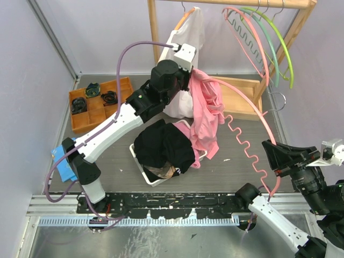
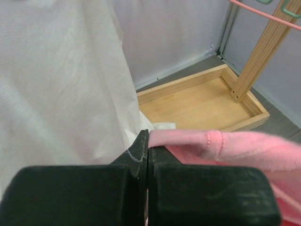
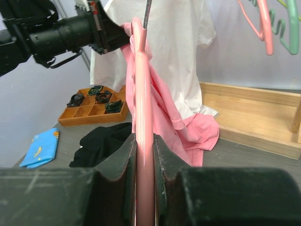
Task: Remove the t-shirt from the hanger
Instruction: Remove the T-shirt from the hanger, then place the T-shirt in the bin, then place the hanger on the clothesline.
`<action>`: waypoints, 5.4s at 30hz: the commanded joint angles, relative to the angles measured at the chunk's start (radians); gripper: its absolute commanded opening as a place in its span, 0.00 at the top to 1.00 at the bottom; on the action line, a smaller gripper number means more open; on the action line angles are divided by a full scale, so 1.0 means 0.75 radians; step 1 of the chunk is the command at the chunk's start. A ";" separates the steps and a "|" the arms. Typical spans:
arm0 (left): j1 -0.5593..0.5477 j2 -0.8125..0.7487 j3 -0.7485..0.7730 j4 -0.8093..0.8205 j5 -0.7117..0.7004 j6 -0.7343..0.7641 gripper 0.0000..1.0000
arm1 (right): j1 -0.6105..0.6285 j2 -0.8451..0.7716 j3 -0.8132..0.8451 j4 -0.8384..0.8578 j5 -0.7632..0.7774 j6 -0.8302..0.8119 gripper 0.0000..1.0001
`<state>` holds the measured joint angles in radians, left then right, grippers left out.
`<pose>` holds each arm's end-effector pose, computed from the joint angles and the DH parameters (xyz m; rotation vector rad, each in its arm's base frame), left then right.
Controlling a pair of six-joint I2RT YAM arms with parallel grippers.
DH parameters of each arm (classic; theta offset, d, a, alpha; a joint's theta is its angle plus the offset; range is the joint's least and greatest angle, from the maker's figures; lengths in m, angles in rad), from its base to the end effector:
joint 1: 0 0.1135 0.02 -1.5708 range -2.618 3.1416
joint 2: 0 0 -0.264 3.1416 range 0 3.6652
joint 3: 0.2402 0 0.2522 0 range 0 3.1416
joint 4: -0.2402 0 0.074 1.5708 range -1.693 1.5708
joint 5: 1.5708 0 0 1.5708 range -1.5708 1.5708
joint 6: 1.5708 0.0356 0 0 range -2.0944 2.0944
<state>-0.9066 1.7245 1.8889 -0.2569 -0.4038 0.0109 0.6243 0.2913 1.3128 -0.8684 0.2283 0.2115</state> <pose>0.2567 -0.3052 0.4638 0.4516 1.6049 -0.3445 -0.0348 -0.0350 0.4461 -0.1059 1.4387 0.5269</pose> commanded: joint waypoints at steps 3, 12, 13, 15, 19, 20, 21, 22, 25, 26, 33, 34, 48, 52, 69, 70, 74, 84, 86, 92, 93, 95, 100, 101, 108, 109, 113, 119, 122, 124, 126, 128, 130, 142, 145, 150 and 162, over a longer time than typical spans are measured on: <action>0.014 0.109 0.186 -0.081 0.066 -0.018 1.00 | -0.006 0.014 -0.001 0.278 -0.147 -0.015 0.99; 0.013 0.158 0.238 -0.156 0.167 -0.074 1.00 | -0.008 0.025 -0.006 0.389 -0.088 -0.007 0.99; 0.014 0.138 0.211 -0.144 0.177 -0.085 1.00 | -0.008 0.024 -0.006 0.400 -0.036 0.003 0.99; 0.012 0.062 0.143 -0.106 0.200 -0.100 1.00 | -0.009 0.016 -0.017 0.423 0.075 0.007 0.99; 0.003 -0.066 0.074 -0.081 0.293 -0.119 1.00 | -0.008 0.025 -0.030 0.416 0.265 -0.001 0.99; -0.003 -0.101 0.066 -0.080 0.318 -0.125 1.00 | -0.008 0.033 -0.032 0.403 0.310 -0.006 0.99; -0.008 -0.140 0.053 -0.072 0.347 -0.134 1.00 | -0.008 0.049 -0.032 0.377 0.350 -0.008 0.99; -0.013 -0.181 0.034 -0.059 0.375 -0.146 1.00 | -0.008 0.058 -0.030 0.358 0.390 -0.007 0.99; -0.020 -0.335 -0.069 0.026 0.449 -0.191 1.00 | -0.008 0.067 -0.043 0.317 0.477 0.001 0.99; -0.023 -0.391 -0.103 0.055 0.459 -0.201 1.00 | -0.010 0.061 -0.057 0.315 0.496 0.001 0.99; -0.030 -0.738 -0.210 0.048 0.335 -0.133 1.00 | -0.011 0.036 -0.138 0.333 0.515 -0.011 0.99; -0.029 -0.792 -0.221 0.042 0.316 -0.123 1.00 | -0.012 0.039 -0.147 0.336 0.510 -0.012 0.99; -0.030 -0.976 -0.207 -0.065 0.224 -0.048 1.00 | -0.011 0.082 -0.186 0.369 0.466 0.000 0.99; -0.029 -0.975 -0.232 -0.070 0.216 -0.043 1.00 | -0.011 0.089 -0.174 0.360 0.449 0.016 0.99; -0.030 -0.870 -0.677 0.054 0.325 -0.267 1.00 | -0.011 0.101 -0.161 0.323 0.442 0.027 0.99; -0.029 -0.862 -0.707 0.065 0.319 -0.284 1.00 | -0.012 0.099 -0.162 0.323 0.445 0.025 0.99; -0.042 -0.838 -0.823 0.096 0.277 -0.387 1.00 | -0.012 0.096 -0.167 0.324 0.441 0.025 0.99; -0.185 -0.790 -1.115 0.106 0.019 -0.627 1.00 | -0.013 0.113 -0.191 0.349 0.394 0.021 0.99; -0.214 -0.769 -1.198 0.108 -0.008 -0.674 1.00 | -0.013 0.123 -0.192 0.357 0.388 0.013 0.99; -0.266 -0.725 -1.421 0.122 -0.088 -0.832 1.00 | -0.012 0.158 -0.194 0.403 0.373 -0.007 0.99; -0.268 -0.719 -1.453 0.130 -0.093 -0.849 1.00 | -0.013 0.166 -0.192 0.411 0.372 -0.011 0.99; -0.266 -0.699 -1.494 0.117 -0.104 -0.888 1.00 | -0.012 0.189 -0.182 0.424 0.359 -0.023 0.99; -0.266 -0.619 -1.560 0.127 -0.055 -0.945 1.00 | -0.012 0.267 -0.156 0.475 0.345 -0.077 0.99; -0.267 -0.617 -1.581 0.154 -0.022 -0.956 1.00 | -0.011 0.289 -0.149 0.488 0.344 -0.091 0.99; -0.269 -0.540 -1.634 0.197 0.094 -0.992 1.00 | -0.012 0.492 -0.037 0.536 0.357 -0.149 0.99; -0.269 -0.550 -1.637 0.193 0.103 -0.989 1.00 | -0.011 0.519 -0.013 0.544 0.362 -0.158 0.99; -0.275 -0.595 -1.645 0.144 0.134 -0.983 1.00 | -0.012 0.633 0.084 0.563 0.403 -0.206 0.99; -0.286 -0.718 -1.654 0.098 0.207 -0.975 1.00 | -0.012 0.767 0.092 0.734 0.466 -0.347 0.99; -0.295 -0.797 -1.655 0.075 0.238 -0.974 0.88 | -0.011 0.814 0.115 0.791 0.461 -0.376 0.99; -0.300 -0.876 -1.648 0.048 0.239 -0.970 0.60 | -0.012 0.834 0.130 0.823 0.457 -0.393 0.99; -0.302 -0.951 -1.644 0.043 0.256 -0.959 0.43 | -0.012 0.859 0.155 0.846 0.456 -0.416 0.99; -0.307 -1.035 -1.632 0.021 0.260 -0.954 0.29 | -0.011 0.890 0.188 0.862 0.457 -0.446 0.99; -0.311 -1.121 -1.609 -0.007 0.264 -0.941 0.20 | -0.011 0.930 0.222 0.871 0.464 -0.472 0.99; -0.315 -1.437 -1.467 -0.171 0.217 -0.839 0.02 | -0.014 1.155 0.405 0.968 0.520 -0.608 0.99; -0.315 -1.478 -1.469 -0.163 0.207 -0.816 0.02 | -0.028 1.199 0.437 0.988 0.519 -0.624 0.99; -0.315 -1.546 -1.493 -0.130 0.211 -0.773 0.02 | -0.071 1.260 0.483 1.005 0.485 -0.626 0.99; -0.315 -1.700 -1.506 -0.128 0.156 -0.694 0.02 | -0.241 1.401 0.602 1.020 0.336 -0.595 0.99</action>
<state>-1.1397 0.4824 0.7639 -0.3641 -0.2535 -0.5507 0.4778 1.3247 1.6875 -0.2108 0.5369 -0.2409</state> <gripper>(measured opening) 0.982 0.208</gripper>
